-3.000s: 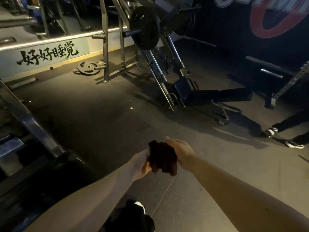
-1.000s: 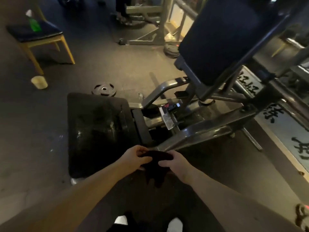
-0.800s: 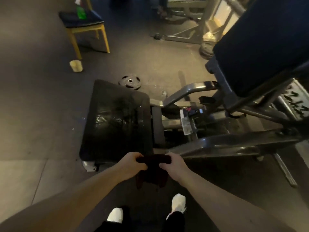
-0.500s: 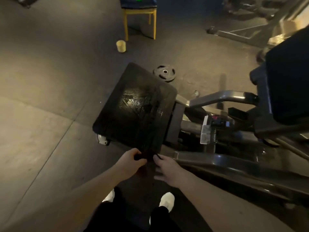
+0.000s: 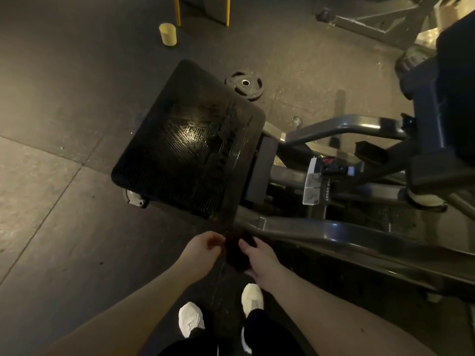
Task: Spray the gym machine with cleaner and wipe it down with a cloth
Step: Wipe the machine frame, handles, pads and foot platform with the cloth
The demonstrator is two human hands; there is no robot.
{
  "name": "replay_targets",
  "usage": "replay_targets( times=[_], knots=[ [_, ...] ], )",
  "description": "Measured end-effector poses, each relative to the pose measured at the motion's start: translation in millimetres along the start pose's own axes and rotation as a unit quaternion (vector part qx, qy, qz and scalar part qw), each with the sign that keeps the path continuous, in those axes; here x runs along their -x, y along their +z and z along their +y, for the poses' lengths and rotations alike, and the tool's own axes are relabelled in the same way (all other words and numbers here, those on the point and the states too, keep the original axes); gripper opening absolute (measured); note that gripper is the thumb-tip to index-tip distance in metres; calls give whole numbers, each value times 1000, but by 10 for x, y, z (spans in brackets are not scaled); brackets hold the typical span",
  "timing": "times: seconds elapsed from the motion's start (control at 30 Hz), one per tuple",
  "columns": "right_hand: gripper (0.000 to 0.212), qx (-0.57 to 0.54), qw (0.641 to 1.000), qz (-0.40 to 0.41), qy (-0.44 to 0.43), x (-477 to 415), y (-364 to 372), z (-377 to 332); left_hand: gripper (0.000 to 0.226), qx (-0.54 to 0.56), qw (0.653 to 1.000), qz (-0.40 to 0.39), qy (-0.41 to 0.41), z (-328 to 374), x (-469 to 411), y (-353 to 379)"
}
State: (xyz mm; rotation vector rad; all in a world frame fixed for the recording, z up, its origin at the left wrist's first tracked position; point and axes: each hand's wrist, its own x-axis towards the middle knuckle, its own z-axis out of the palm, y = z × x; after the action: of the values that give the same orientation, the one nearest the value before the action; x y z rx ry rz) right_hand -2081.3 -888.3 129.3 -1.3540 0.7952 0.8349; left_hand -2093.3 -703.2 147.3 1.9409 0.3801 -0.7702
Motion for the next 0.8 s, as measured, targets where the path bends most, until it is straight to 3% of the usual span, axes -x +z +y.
replay_targets(
  times=[0.13, 0.3, 0.5, 0.8],
  knots=[
    [20, -11, 1000, 16, -8, -503, -161, 187, 30, -6, 1000, -8, 4, -279, -480, 256],
    [24, 11, 999, 19, -46, -1368, -335, 459, 33, -40, 999, 19, 22, -669, -1261, 612],
    [21, 100, 985, 9, -138, -2710, -521, 875, 49, -108, 986, 107, 74, -1369, -2517, 1060],
    [21, 201, 906, 77, -365, -4540, -766, 1155, 56, -372, 895, 197, 146, -2187, -3962, 1384]
  ],
)
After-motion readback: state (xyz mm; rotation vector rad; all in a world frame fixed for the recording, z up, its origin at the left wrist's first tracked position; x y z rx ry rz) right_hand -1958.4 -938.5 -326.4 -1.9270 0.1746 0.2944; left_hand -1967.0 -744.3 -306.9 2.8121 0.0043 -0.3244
